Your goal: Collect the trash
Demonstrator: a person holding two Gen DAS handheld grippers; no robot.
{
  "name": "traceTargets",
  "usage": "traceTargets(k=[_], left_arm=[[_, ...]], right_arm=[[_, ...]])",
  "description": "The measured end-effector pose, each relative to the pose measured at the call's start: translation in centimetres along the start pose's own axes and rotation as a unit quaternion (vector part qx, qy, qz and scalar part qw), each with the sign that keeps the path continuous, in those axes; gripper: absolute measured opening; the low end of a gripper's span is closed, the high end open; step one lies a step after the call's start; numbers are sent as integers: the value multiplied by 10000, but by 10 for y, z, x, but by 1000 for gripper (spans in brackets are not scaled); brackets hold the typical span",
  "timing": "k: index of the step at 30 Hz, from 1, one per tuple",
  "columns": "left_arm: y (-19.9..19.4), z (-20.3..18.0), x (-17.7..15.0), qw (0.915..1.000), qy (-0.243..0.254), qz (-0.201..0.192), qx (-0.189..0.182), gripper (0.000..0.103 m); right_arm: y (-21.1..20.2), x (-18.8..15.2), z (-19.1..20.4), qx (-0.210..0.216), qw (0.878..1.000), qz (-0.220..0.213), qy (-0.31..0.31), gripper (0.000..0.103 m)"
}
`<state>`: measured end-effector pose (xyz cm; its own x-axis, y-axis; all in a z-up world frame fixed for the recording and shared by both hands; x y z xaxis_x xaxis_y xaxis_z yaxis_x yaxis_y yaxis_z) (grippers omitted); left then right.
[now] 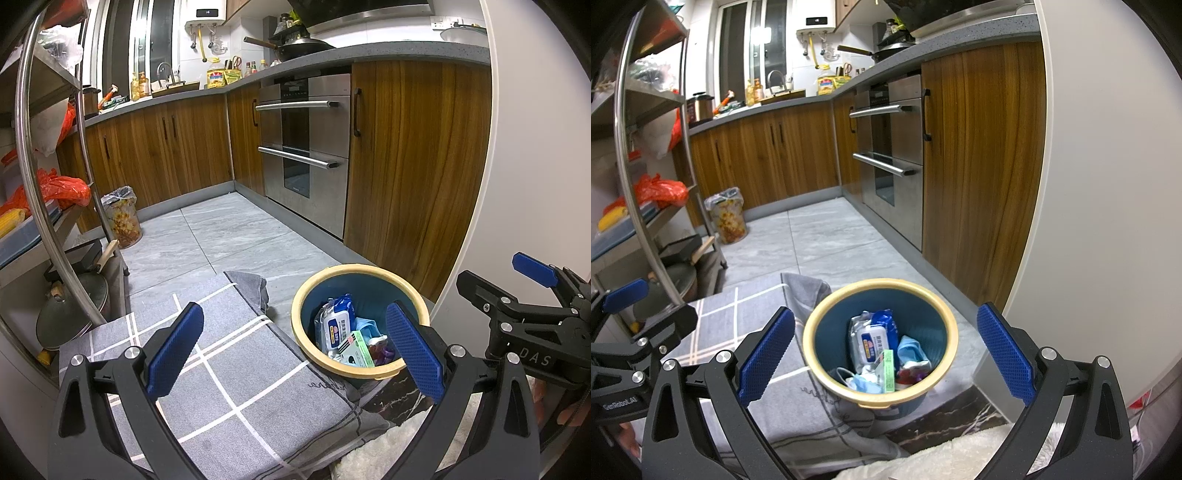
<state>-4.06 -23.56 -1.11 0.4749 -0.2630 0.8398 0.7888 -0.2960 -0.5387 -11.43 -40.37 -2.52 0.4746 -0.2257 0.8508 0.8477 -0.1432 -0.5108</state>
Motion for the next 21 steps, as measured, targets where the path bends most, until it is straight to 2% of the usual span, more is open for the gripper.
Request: traceTargets(k=[21], left_arm=[[-3,3,-4,9999,130,65,-75,97]], right_arm=[[1,0,-1,2,10000,3,-4,98]])
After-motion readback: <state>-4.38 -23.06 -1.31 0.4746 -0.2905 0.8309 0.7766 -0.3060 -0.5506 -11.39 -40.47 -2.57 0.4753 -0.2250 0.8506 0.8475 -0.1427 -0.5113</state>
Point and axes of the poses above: each gripper's, at about its wrist camera, not at the fingertips, and y roughly the way its jaws point, z to its left, x to its top, the point moved 1 cm from there along y, roughly the way its jaws point, and after that the axes turned 5 degrees about x, right-handed, at the moved point
